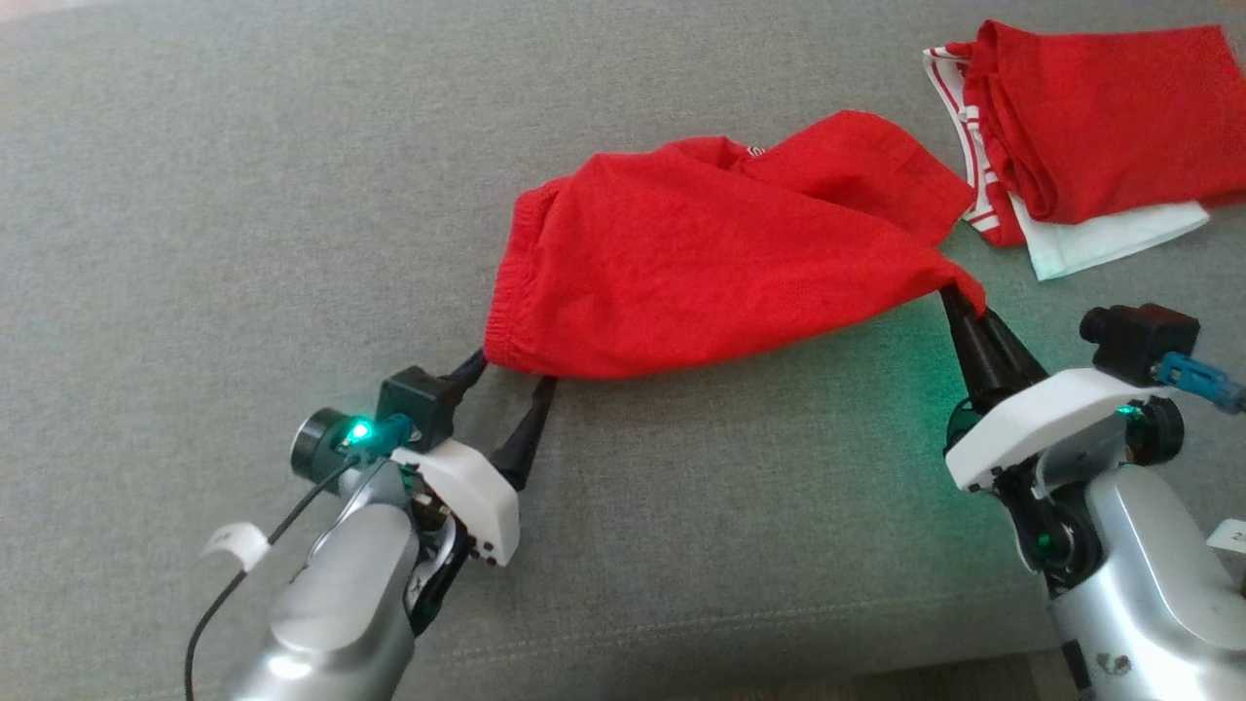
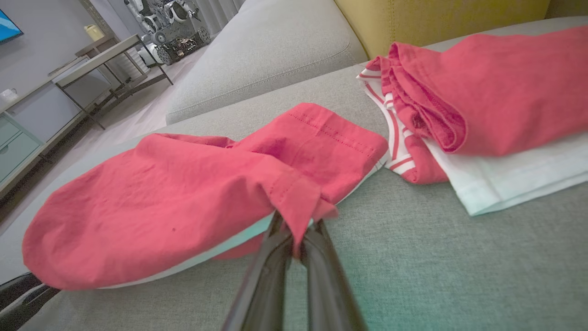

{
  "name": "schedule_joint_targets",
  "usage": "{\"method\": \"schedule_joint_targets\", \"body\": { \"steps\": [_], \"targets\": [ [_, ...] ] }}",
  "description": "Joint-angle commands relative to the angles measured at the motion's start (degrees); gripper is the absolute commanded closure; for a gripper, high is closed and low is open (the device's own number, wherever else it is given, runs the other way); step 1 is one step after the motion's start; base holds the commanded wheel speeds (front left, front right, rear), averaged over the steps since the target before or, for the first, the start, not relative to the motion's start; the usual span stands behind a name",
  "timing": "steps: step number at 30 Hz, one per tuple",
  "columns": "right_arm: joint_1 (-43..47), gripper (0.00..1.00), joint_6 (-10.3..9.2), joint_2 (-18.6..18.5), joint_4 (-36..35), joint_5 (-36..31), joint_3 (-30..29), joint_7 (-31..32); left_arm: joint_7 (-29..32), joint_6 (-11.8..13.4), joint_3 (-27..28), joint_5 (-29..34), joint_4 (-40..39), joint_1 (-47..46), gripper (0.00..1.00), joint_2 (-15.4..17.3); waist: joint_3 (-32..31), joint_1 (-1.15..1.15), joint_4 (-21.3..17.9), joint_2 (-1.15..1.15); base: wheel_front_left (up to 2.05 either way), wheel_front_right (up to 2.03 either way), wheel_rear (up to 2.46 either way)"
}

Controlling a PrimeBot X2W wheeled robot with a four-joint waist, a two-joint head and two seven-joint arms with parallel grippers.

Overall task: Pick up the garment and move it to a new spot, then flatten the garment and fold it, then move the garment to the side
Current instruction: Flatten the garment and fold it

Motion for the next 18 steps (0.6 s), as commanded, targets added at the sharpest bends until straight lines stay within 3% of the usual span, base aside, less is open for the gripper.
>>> {"method": "schedule_joint_targets", "body": {
  "steps": [1,6,7,8,9,10,18],
  "targets": [
    [-1.8,1.00,0.37,0.1,-2.1,-0.3,1.0,0.2,-0.4,-0.3,1.3,0.4,-1.1,-2.2,0.00,0.6,0.1,0.00,-0.2,0.00,0.00,0.00,0.00],
    [-1.7,1.00,0.37,0.2,-1.9,-0.4,1.1,0.2,-0.4,-0.3,0.4,-0.1,-1.2,-2.6,0.00,0.8,0.1,0.00,-0.6,0.00,0.00,0.00,0.00],
    [-1.6,1.00,0.37,0.2,-1.8,-0.4,1.1,0.1,-0.4,-0.3,0.4,-0.2,-1.4,-2.6,0.15,0.8,0.1,0.00,-0.6,0.00,0.00,0.00,0.00],
    [-1.5,1.00,0.37,0.2,-1.8,-0.4,1.1,0.1,-0.4,-0.3,0.4,-0.3,-1.7,-2.6,0.60,0.9,0.0,0.00,-0.6,0.00,0.00,0.00,0.00],
    [-1.5,1.00,0.37,0.2,-1.7,-0.4,1.0,0.1,-0.4,-0.3,0.4,-0.3,-2.0,-2.5,0.96,1.0,0.0,0.00,-0.5,0.00,0.00,0.00,0.00],
    [-1.4,1.00,0.37,0.2,-1.6,-0.5,1.0,0.0,-0.4,-0.3,0.4,-0.3,-2.4,-2.4,1.00,1.0,-0.1,0.00,-0.5,0.00,0.00,0.00,0.00],
    [-1.5,1.00,0.37,-0.2,-1.2,-1.0,0.5,-0.5,-0.4,-0.3,0.5,-1.1,-5.6,-1.2,1.00,2.0,-1.6,0.00,0.9,0.00,0.00,0.00,0.00]
  ]
}}
